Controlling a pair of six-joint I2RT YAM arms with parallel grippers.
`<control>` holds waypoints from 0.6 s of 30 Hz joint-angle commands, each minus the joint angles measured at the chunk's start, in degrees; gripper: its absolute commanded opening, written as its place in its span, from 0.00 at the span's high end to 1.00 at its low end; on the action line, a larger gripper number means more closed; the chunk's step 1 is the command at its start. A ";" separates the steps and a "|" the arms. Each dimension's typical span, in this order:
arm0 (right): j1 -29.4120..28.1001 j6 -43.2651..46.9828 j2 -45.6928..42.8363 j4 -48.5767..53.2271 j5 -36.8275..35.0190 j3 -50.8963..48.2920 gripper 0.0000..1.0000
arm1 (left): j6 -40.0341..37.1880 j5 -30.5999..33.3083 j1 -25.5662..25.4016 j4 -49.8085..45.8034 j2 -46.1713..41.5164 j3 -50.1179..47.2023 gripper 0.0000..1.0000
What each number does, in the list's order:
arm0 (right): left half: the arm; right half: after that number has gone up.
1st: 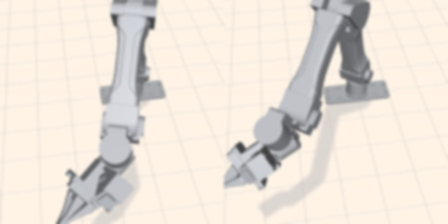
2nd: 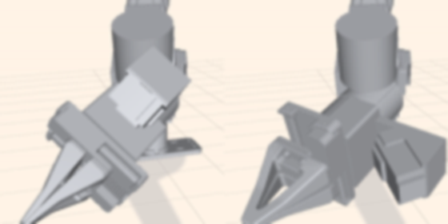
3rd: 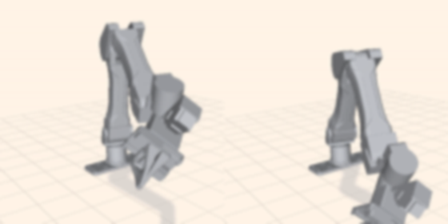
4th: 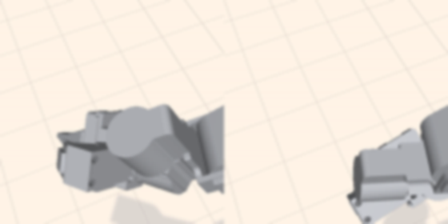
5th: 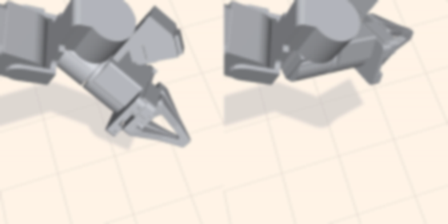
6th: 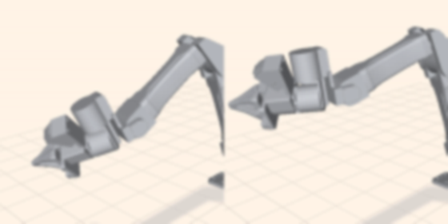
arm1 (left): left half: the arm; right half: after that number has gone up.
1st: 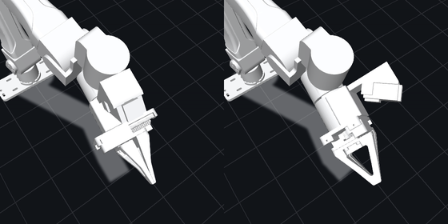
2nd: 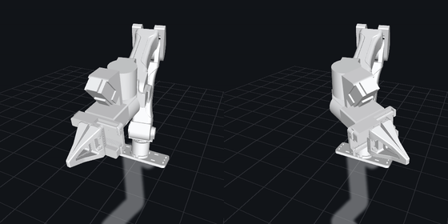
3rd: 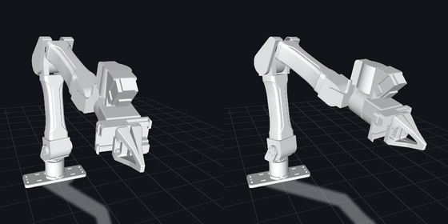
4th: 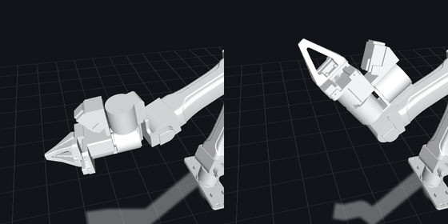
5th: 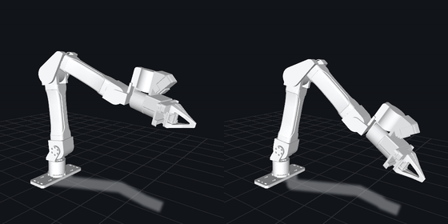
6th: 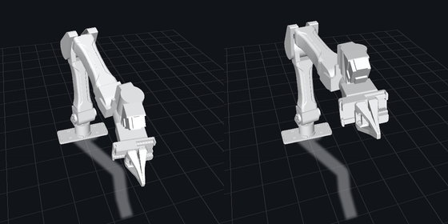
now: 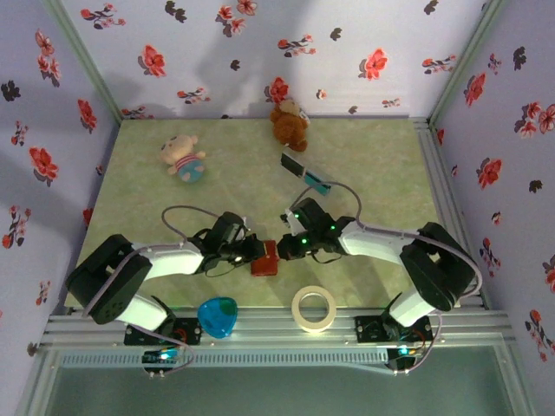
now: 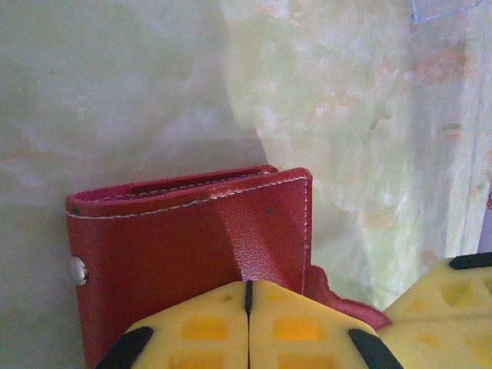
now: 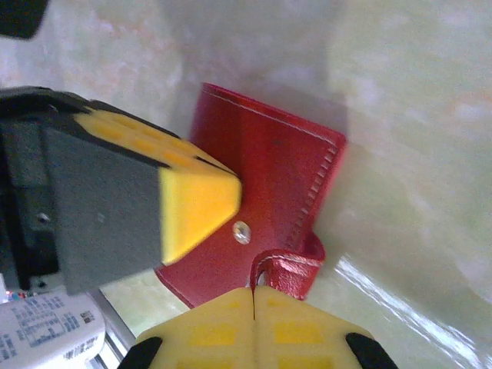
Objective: Put the credit cards into the card holder
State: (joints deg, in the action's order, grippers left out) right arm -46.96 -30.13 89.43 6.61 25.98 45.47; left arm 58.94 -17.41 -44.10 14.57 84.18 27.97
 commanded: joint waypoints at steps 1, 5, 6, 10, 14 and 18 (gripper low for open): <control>-1.67 2.28 2.42 1.89 1.79 3.35 1.00 | 1.54 2.21 -0.95 -2.69 0.28 -1.65 0.93; -2.81 2.40 4.92 3.03 0.52 5.30 1.00 | 1.67 2.65 -0.96 -3.84 -0.18 -1.67 0.94; -2.90 2.36 5.36 3.46 0.20 5.56 1.00 | 1.91 2.67 -0.95 -3.84 -0.35 -1.77 0.96; -2.90 2.36 6.78 3.97 -0.49 5.77 1.00 | 2.57 2.82 -0.99 -3.49 -1.04 -2.55 0.99; -2.88 2.36 7.59 4.12 -0.61 5.87 1.00 | 2.80 3.15 -0.95 -3.49 -1.98 -3.17 0.99; -2.95 2.12 8.17 3.78 0.03 6.33 1.00 | 3.18 3.35 -0.93 -2.53 -1.99 -3.79 1.00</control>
State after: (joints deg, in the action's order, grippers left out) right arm -49.56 -28.88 96.44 8.93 26.20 50.46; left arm 61.25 -15.99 -44.53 15.35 82.19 26.00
